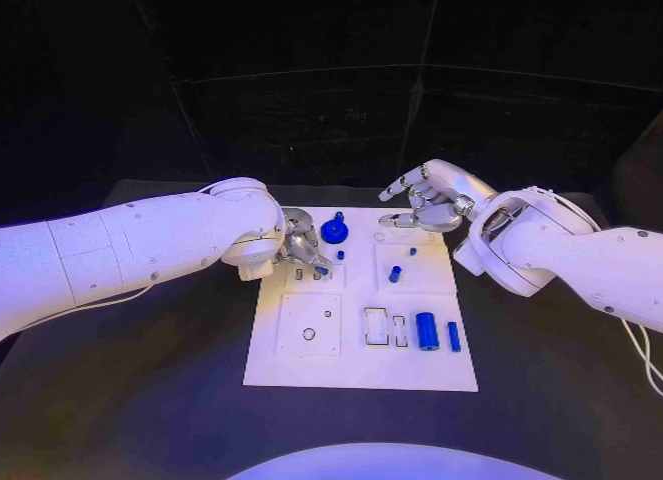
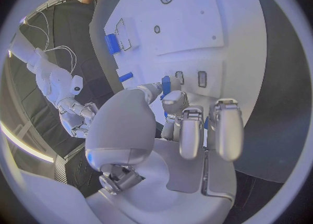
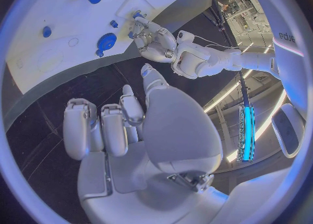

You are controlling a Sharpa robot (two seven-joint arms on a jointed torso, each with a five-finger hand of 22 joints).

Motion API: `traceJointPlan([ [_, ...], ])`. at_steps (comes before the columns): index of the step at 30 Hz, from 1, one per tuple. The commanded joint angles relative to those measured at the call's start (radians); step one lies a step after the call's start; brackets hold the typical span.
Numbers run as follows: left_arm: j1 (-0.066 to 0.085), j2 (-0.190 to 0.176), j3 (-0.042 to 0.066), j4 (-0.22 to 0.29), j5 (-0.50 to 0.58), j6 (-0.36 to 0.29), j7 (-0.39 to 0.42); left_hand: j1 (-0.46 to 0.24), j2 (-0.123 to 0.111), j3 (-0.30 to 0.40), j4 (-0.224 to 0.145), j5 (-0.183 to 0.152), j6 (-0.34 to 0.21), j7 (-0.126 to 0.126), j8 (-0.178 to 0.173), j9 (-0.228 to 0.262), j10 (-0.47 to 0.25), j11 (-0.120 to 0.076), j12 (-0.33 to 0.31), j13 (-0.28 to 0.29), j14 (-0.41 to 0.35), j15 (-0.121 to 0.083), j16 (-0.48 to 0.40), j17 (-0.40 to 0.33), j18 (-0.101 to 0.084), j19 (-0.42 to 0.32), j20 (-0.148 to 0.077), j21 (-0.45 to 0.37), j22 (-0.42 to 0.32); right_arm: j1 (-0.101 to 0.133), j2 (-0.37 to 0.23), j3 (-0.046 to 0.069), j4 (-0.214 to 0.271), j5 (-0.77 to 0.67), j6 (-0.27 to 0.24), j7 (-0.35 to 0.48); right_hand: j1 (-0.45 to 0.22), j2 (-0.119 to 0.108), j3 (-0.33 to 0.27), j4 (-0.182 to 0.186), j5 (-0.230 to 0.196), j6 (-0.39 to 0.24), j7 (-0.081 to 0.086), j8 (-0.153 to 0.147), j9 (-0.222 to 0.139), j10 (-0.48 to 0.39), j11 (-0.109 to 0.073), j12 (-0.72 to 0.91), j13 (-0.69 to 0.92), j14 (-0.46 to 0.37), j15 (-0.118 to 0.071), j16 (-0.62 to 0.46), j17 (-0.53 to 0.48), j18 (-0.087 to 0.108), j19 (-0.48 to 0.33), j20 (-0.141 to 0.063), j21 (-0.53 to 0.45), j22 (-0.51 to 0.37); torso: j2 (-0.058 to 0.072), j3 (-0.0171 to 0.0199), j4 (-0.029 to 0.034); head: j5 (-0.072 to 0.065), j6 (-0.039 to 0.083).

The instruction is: Assemble the parts on the task board

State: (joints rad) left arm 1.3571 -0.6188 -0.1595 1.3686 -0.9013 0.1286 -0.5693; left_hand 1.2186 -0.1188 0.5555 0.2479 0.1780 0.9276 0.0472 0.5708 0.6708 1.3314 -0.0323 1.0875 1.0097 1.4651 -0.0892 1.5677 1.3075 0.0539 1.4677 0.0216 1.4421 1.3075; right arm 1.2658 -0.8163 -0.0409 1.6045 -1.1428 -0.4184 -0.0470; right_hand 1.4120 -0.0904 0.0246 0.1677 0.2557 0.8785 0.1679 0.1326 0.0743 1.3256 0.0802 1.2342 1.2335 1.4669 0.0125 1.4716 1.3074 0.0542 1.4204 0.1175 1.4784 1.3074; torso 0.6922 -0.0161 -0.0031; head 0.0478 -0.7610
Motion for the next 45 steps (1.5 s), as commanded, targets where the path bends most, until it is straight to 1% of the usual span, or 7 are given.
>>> traceJointPlan([
  [1, 0.001, -0.015, 0.000, 0.018, 0.030, -0.084, 0.009, -0.015, 0.002, 0.163, -0.152, 0.000, -0.006, -0.004, 0.006, 0.006, 0.003, 0.001, -0.003, -0.007, 0.106, 0.002, 0.003, 0.263, -0.006, 0.008, 0.001, -0.004, 0.061, 0.002, 0.002, 0.001, -0.002, 0.001, 0.014, 0.001, 0.000, 0.007, -0.006, -0.001, 0.007, 0.007, -0.002, 0.005, 0.000, 0.002, -0.002, 0.006, 0.000, 0.063, -0.009, -0.003, 0.089, 0.000, -0.008, -0.003, -0.006, 0.032, -0.002, 0.0011, 0.0001, 0.000, 0.000],
  [8, 0.000, -0.043, -0.001, 0.059, 0.006, -0.147, -0.007, -0.040, -0.004, 0.200, -0.181, 0.000, -0.009, -0.005, 0.019, 0.020, 0.004, 0.000, -0.002, -0.008, 0.106, 0.000, 0.003, 0.263, -0.006, 0.009, 0.000, -0.004, 0.063, 0.002, 0.003, 0.001, -0.005, 0.001, 0.018, 0.000, 0.000, 0.007, -0.006, -0.001, 0.007, 0.007, -0.002, 0.005, 0.000, 0.002, -0.002, 0.006, 0.000, 0.063, -0.009, -0.003, 0.089, 0.000, -0.008, -0.003, -0.006, 0.032, -0.001, 0.0014, -0.0008, 0.004, 0.000],
  [16, -0.010, -0.057, -0.004, 0.092, -0.046, -0.187, -0.020, -0.047, -0.006, 0.209, -0.189, -0.001, -0.009, -0.006, 0.022, 0.023, 0.006, 0.000, 0.001, -0.006, 0.106, -0.001, 0.003, 0.263, -0.007, 0.010, 0.000, -0.003, 0.065, 0.002, 0.006, 0.001, -0.010, 0.001, 0.023, 0.000, 0.000, 0.007, -0.006, -0.001, 0.007, 0.007, -0.002, 0.005, 0.000, 0.002, -0.002, 0.006, 0.000, 0.063, -0.009, -0.003, 0.089, 0.000, -0.008, -0.003, -0.006, 0.032, -0.003, 0.0018, 0.0016, 0.008, -0.002],
  [21, -0.020, -0.060, -0.017, 0.102, -0.127, -0.210, -0.022, -0.052, -0.007, 0.213, -0.193, -0.001, -0.008, -0.006, 0.025, 0.026, 0.007, -0.001, 0.003, -0.004, 0.106, -0.001, 0.003, 0.263, -0.007, 0.010, 0.000, -0.003, 0.065, 0.002, 0.011, 0.001, -0.015, 0.001, 0.026, 0.001, 0.000, 0.007, -0.006, -0.001, 0.007, 0.007, -0.002, 0.005, 0.000, 0.002, -0.002, 0.006, 0.000, 0.063, -0.009, -0.003, 0.089, 0.000, -0.008, -0.003, -0.006, 0.032, -0.003, 0.0011, 0.0021, 0.014, 0.002],
  [26, -0.029, -0.061, -0.022, 0.105, -0.164, -0.222, -0.024, -0.056, -0.007, 0.217, -0.195, -0.002, -0.008, -0.007, 0.028, 0.028, 0.008, -0.001, 0.003, -0.004, 0.106, -0.001, 0.003, 0.263, -0.007, 0.010, -0.001, -0.003, 0.065, 0.002, 0.015, 0.001, -0.019, 0.001, 0.027, 0.001, 0.002, 0.006, -0.007, -0.002, 0.008, 0.008, -0.002, 0.006, 0.000, 0.003, -0.002, 0.007, 0.001, 0.062, -0.009, -0.004, 0.089, 0.000, -0.009, -0.003, -0.007, 0.031, -0.002, 0.0013, 0.0004, 0.015, 0.002],
  [42, -0.040, -0.062, -0.025, 0.103, -0.183, -0.206, -0.034, -0.067, -0.006, 0.224, -0.197, -0.002, -0.007, -0.008, 0.034, 0.032, 0.010, -0.002, 0.005, -0.004, 0.106, -0.002, 0.003, 0.263, -0.006, 0.010, -0.001, -0.004, 0.065, 0.002, 0.023, 0.001, -0.027, 0.001, 0.028, 0.002, 0.003, 0.007, -0.007, -0.003, 0.009, 0.008, -0.003, 0.007, 0.000, 0.003, -0.003, 0.007, 0.000, 0.062, -0.010, -0.005, 0.088, 0.000, -0.009, -0.003, -0.008, 0.030, -0.001, 0.0000, -0.0006, 0.018, -0.002],
  [45, -0.041, -0.060, -0.025, 0.101, -0.183, -0.195, -0.035, -0.069, -0.007, 0.224, -0.198, -0.002, -0.007, -0.008, 0.035, 0.033, 0.010, -0.002, 0.005, -0.004, 0.106, -0.002, 0.003, 0.263, -0.007, 0.010, -0.001, -0.004, 0.066, 0.002, 0.023, 0.001, -0.027, 0.001, 0.029, 0.002, 0.003, 0.007, -0.007, -0.003, 0.009, 0.008, -0.003, 0.007, 0.000, 0.003, -0.003, 0.007, 0.000, 0.062, -0.010, -0.005, 0.088, 0.000, -0.009, -0.003, -0.008, 0.030, -0.002, 0.0008, -0.0008, 0.018, -0.004],
])
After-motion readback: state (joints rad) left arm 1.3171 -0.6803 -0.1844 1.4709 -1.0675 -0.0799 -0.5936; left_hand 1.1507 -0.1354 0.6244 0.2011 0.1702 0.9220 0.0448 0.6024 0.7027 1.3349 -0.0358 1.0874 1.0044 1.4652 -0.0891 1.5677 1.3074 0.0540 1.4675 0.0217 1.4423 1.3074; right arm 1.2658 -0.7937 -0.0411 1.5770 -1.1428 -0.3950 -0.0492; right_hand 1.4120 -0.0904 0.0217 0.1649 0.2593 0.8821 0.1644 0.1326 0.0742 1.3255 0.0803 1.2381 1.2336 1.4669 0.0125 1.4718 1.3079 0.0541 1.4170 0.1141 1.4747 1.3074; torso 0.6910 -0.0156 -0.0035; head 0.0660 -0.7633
